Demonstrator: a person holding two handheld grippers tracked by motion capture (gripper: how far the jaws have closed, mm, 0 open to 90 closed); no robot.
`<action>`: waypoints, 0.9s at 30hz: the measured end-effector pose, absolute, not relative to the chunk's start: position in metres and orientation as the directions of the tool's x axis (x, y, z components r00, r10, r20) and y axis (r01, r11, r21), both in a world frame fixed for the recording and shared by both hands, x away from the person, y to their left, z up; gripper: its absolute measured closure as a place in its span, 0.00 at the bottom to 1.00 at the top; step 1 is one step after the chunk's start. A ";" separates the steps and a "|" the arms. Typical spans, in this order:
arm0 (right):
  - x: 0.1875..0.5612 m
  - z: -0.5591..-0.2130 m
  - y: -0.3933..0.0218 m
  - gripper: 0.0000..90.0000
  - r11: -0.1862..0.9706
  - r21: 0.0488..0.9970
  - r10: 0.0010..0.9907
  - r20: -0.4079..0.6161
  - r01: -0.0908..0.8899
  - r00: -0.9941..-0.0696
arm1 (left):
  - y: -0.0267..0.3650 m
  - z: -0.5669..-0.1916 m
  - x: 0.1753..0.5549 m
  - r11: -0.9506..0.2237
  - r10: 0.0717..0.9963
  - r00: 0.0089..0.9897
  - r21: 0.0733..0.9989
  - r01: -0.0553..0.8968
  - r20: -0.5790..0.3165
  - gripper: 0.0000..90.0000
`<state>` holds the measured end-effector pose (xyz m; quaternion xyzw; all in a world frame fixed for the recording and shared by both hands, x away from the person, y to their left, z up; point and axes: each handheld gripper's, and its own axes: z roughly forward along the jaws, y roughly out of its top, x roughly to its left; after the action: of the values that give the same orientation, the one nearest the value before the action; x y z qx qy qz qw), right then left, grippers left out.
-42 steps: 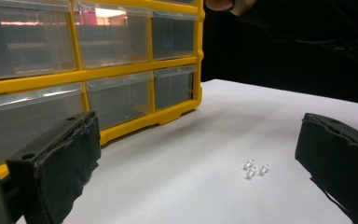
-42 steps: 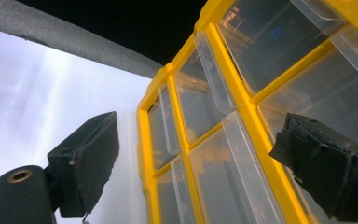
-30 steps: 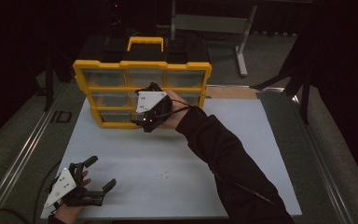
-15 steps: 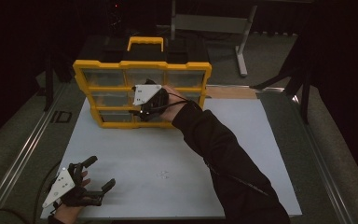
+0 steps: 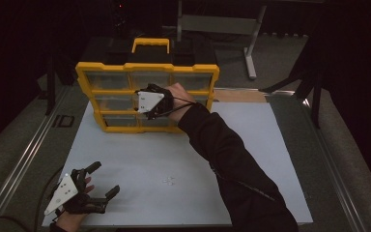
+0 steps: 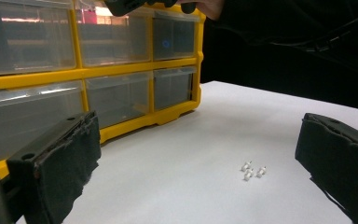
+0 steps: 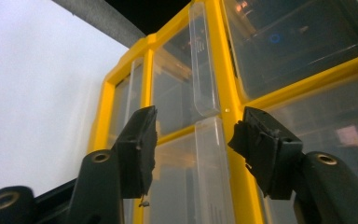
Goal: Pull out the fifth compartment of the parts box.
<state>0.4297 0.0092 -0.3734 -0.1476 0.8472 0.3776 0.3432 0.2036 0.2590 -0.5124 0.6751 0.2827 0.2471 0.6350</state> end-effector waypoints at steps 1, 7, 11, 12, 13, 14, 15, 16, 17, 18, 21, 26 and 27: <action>0.430 -0.374 0.009 0.57 0.671 0.533 0.003 -0.696 -0.515 -0.718 | 0.259 -0.512 0.204 -0.034 0.695 0.719 0.997 0.068 -0.026 0.00; 0.433 -0.377 0.011 0.63 0.679 0.492 -0.037 -0.719 -0.546 -0.694 | 0.259 -0.512 0.203 -0.033 0.694 0.719 0.997 0.067 -0.026 0.00; 0.434 -0.377 0.012 0.68 0.693 0.448 -0.053 -0.750 -0.565 -0.659 | 0.259 -0.512 0.203 -0.032 0.694 0.720 0.997 0.068 -0.027 0.00; 0.434 -0.378 0.012 0.69 0.692 0.449 -0.054 -0.748 -0.565 -0.662 | 0.259 -0.512 0.203 -0.031 0.693 0.720 0.997 0.068 -0.027 0.00; 0.435 -0.378 0.012 0.69 0.692 0.446 -0.057 -0.750 -0.567 -0.659 | 0.259 -0.512 0.203 -0.032 0.694 0.720 0.997 0.067 -0.026 0.00; 0.436 -0.378 0.011 0.70 0.697 0.436 -0.059 -0.756 -0.569 -0.651 | 0.259 -0.512 0.203 -0.032 0.694 0.720 0.997 0.067 -0.026 0.00; 0.437 -0.379 0.011 0.71 0.698 0.433 -0.061 -0.758 -0.571 -0.650 | 0.259 -0.512 0.203 -0.031 0.693 0.720 0.997 0.067 -0.027 0.00; 0.437 -0.379 0.010 0.72 0.693 0.436 -0.062 -0.758 -0.574 -0.650 | 0.259 -0.512 0.203 -0.031 0.693 0.720 0.997 0.067 -0.027 0.00; 0.437 -0.379 0.010 0.72 0.694 0.434 -0.061 -0.759 -0.575 -0.648 | 0.259 -0.512 0.203 -0.032 0.693 0.720 0.997 0.066 -0.026 0.00; 0.437 -0.379 0.010 0.72 0.697 0.423 -0.066 -0.766 -0.578 -0.640 | 0.259 -0.512 0.203 -0.032 0.693 0.720 0.997 0.066 -0.026 0.00; 0.436 -0.380 0.011 0.73 0.701 0.400 -0.079 -0.779 -0.591 -0.622 | 0.259 -0.512 0.203 -0.034 0.693 0.721 0.997 0.068 -0.025 0.00; 0.435 -0.383 0.012 0.73 0.702 0.389 -0.082 -0.788 -0.597 -0.610 | 0.259 -0.512 0.203 -0.032 0.693 0.720 0.997 0.067 -0.026 0.00; 0.435 -0.383 0.012 0.74 0.702 0.388 -0.082 -0.789 -0.597 -0.609 | 0.259 -0.512 0.203 -0.032 0.694 0.720 0.997 0.067 -0.026 0.00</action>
<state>0.4351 0.0121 -0.3829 -0.2035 0.8348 0.3280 0.3926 0.2030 0.2590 -0.5122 0.6749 0.2816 0.2464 0.6360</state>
